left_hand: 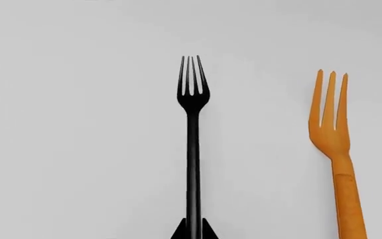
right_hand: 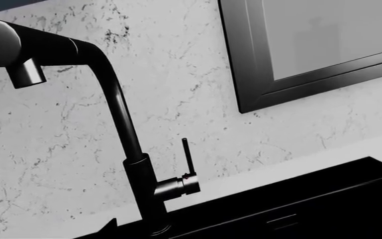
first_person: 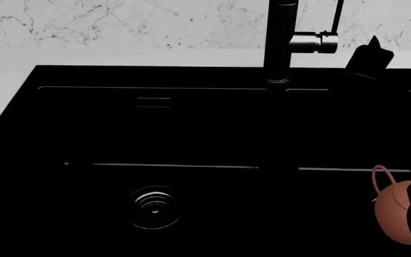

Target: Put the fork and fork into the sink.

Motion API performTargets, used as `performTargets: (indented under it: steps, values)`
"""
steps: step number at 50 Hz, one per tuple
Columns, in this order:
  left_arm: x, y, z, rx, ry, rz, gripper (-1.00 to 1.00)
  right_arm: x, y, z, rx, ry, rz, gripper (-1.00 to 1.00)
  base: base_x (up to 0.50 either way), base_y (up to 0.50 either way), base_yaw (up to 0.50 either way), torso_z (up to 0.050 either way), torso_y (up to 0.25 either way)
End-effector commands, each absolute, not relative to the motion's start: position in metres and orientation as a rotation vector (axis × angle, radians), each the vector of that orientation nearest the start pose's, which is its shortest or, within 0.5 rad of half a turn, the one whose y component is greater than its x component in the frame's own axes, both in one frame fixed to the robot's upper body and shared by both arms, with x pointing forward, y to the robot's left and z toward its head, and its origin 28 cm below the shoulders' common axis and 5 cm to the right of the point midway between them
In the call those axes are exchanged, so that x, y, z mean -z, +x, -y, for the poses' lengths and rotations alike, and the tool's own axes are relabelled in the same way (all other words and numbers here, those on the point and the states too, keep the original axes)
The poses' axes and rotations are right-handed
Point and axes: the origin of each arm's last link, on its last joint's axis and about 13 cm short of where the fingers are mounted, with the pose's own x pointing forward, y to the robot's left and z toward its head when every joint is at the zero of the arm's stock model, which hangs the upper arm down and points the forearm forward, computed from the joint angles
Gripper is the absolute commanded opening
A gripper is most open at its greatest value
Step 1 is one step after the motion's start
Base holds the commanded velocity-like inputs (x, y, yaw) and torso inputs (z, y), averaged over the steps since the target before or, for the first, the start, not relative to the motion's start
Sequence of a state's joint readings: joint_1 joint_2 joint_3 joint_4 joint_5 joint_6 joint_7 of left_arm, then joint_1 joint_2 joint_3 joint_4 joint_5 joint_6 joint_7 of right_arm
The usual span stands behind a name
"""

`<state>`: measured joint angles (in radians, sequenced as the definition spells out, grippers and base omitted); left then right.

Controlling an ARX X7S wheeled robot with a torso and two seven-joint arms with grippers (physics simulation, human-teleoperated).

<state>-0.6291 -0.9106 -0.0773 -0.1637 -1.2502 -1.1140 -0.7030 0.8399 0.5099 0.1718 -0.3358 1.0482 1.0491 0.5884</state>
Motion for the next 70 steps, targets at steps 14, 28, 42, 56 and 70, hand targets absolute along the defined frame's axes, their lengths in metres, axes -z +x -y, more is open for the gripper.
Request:
performTargets:
  steps: [14,28,42,56,70]
  values:
    - [-0.296,0.247,-0.388,-0.585,-0.111,-0.223,-1.0,-0.268,0.272,0.181,0.101,0.26,0.108,1.0,0.0,0.0,0.0,0.0,0.0]
    - [-0.364,0.255,-0.336,-0.39,0.012,-0.029,-1.0,-0.264,0.272,0.183,0.106,0.267,0.105,1.0,0.0,0.0,0.0,0.0,0.0]
    - [-0.373,0.275,-0.274,-0.048,0.154,0.003,-1.0,-0.263,0.272,0.184,0.105,0.268,0.105,1.0,0.0,0.0,0.0,0.0,0.0]
    - [-0.377,0.276,-0.208,0.312,0.223,0.068,-1.0,-0.26,0.271,0.185,0.107,0.273,0.104,1.0,0.0,0.0,0.0,0.0,0.0]
    - [-0.327,0.298,-0.171,0.527,0.256,-0.135,-1.0,-0.257,0.272,0.186,0.108,0.277,0.098,1.0,0.0,0.0,0.0,0.0,0.0]
